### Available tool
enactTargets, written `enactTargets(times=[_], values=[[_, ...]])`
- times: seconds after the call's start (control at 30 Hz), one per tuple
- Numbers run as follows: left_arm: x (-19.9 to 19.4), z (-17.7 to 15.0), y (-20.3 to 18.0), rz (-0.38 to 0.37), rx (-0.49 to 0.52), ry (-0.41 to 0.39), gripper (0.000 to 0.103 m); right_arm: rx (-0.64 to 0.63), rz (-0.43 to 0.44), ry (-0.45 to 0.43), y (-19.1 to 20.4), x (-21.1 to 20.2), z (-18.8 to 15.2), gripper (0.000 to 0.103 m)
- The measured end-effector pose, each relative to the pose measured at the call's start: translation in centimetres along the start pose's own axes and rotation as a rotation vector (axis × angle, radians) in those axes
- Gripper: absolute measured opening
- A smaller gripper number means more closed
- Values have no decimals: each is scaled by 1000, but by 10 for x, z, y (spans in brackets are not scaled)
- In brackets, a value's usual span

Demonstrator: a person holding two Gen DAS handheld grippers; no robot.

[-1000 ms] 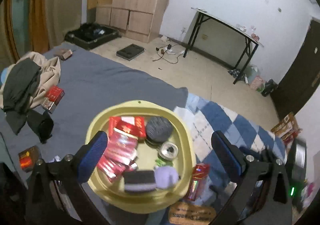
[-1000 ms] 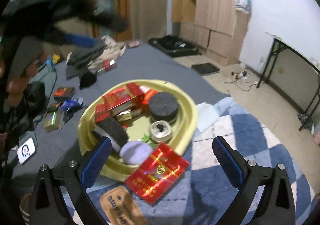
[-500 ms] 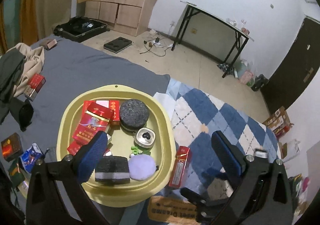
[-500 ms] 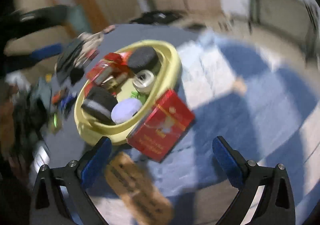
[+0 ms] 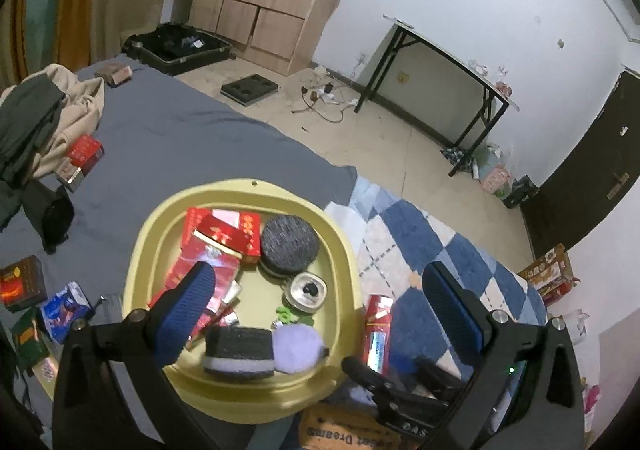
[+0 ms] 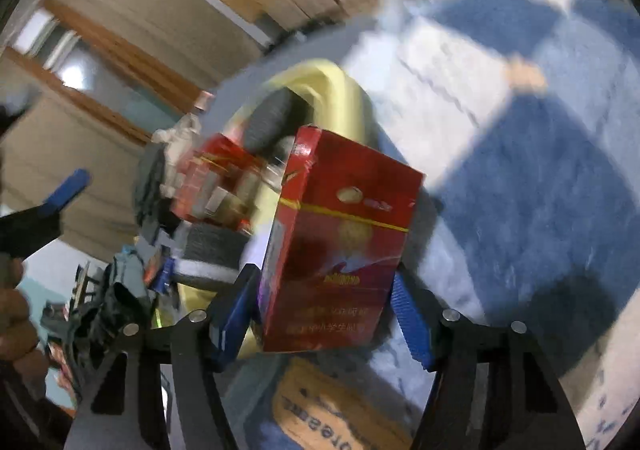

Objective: Organize rigid objects

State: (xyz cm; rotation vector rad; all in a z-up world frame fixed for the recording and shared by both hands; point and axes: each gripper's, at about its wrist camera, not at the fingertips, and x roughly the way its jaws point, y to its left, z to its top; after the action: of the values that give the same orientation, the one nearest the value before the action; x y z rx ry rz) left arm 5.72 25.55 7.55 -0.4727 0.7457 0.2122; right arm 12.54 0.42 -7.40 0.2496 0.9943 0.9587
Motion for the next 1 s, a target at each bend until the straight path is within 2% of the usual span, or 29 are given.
enactTargets(times=[0.07, 0.23, 0.27, 0.3, 0.33, 0.37, 0.43, 0.5, 0.63, 0.73, 0.77, 0.87, 0.97, 1.0], values=[[-1, 2, 3, 10, -10, -12, 103, -110, -62, -4, 21, -2, 10, 64], [5, -2, 7, 39, -7, -7, 103, -259, -138, 96, 53, 30, 25, 65], [6, -3, 7, 56, 0, -10, 103, -271, -139, 109, 58, 34, 26, 69], [7, -7, 6, 90, 2, -15, 103, -291, -146, 101, 62, 36, 27, 80], [6, -11, 5, 123, -8, -22, 103, -324, -144, 61, 65, 28, 28, 87], [5, -18, 4, 147, -26, -33, 103, -345, -142, 25, 66, 22, 29, 102], [1, -41, 1, 159, -105, -76, 103, -383, -160, -42, 57, 0, 29, 103], [0, -74, -12, 183, -143, -130, 103, -413, -250, -76, 33, -13, 32, 103], [10, -119, -55, 230, -23, -175, 103, -449, -370, 26, -14, -9, 36, 103], [13, -138, -75, 314, 0, -180, 103, -560, -349, 62, -20, 8, 35, 103], [16, -145, -78, 320, -11, -176, 103, -587, -348, 63, -24, 11, 35, 103], [37, -168, -80, 356, -77, -84, 103, -582, -317, 78, -43, 14, 41, 103], [69, -182, -80, 402, -92, 4, 103, -605, -330, 94, -54, 19, 46, 103], [80, -185, -78, 412, -90, 27, 103, -595, -310, 115, -58, 21, 48, 103]])
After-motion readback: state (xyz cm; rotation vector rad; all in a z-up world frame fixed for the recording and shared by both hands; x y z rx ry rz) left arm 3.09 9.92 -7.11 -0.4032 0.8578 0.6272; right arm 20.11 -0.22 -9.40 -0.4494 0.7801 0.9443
